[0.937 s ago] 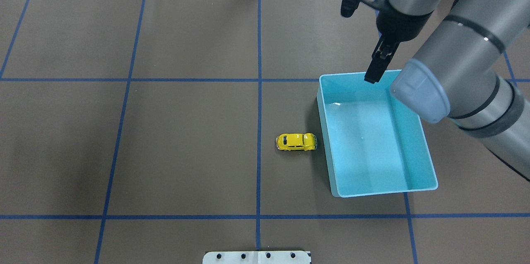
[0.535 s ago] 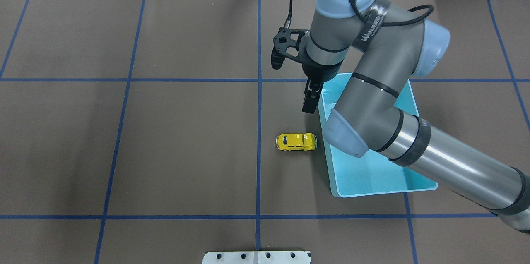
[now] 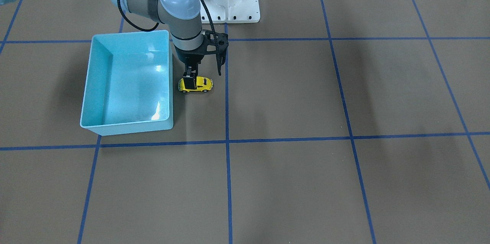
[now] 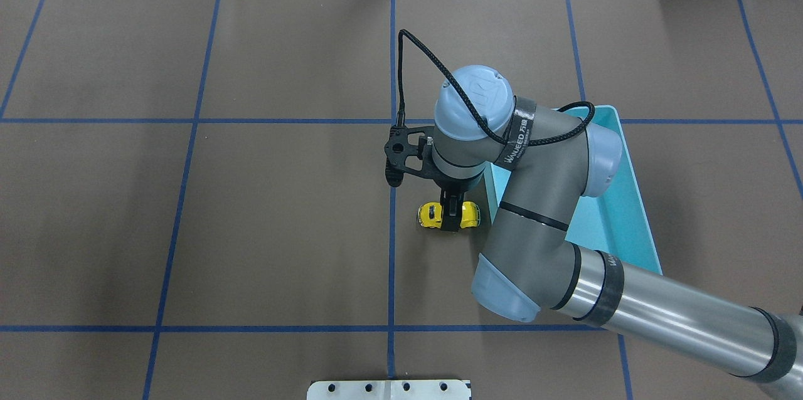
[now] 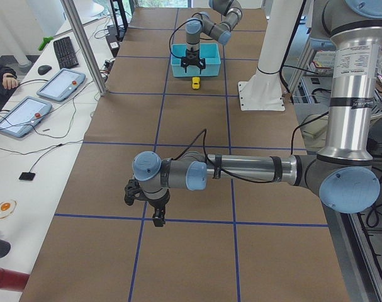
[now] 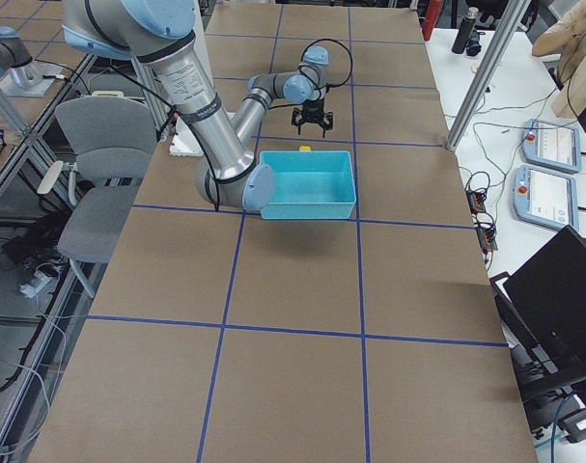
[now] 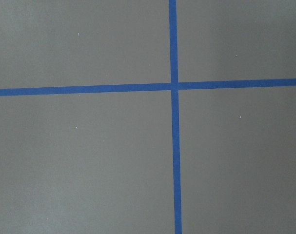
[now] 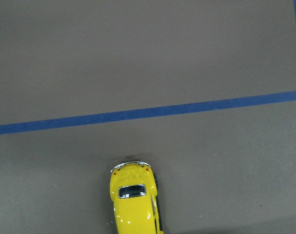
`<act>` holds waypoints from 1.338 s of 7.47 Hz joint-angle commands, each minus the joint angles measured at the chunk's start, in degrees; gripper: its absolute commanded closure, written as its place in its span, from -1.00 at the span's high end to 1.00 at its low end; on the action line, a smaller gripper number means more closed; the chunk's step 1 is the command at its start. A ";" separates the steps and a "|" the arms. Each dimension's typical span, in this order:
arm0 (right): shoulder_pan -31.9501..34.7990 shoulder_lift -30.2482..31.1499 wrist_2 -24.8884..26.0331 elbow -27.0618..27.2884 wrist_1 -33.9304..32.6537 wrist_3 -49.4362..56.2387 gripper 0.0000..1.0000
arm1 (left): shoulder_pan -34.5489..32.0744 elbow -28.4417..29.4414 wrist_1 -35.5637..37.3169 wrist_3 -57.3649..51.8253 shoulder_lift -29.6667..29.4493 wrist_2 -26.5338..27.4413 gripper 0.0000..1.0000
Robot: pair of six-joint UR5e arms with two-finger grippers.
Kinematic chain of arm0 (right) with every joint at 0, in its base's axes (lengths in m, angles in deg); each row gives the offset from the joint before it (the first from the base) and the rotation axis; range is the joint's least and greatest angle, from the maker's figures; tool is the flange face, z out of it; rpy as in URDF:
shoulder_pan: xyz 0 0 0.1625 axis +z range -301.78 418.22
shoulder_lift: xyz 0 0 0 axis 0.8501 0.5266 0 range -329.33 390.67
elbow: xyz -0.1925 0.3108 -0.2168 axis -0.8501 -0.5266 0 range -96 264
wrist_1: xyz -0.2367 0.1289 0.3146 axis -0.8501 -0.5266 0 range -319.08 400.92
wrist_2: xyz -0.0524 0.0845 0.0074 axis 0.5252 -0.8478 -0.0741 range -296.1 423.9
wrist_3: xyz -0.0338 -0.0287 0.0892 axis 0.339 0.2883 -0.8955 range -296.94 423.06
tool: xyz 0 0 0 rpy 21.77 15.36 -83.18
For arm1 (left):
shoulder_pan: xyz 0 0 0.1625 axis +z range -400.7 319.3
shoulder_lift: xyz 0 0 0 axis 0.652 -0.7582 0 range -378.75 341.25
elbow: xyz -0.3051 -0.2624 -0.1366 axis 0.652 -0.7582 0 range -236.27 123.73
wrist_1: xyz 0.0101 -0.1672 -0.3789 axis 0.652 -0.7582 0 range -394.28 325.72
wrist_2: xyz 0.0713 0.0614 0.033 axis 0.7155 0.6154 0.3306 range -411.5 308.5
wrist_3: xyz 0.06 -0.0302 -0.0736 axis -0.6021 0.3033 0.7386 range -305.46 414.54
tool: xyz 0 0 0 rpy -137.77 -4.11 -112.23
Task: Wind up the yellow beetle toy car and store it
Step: 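Close the right gripper around the yellow car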
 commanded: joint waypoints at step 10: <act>-2.89 4.07 3.52 -2.07 9.76 1.95 0.99 | 0.08 0.05 -0.55 -0.07 -0.15 -0.08 1.00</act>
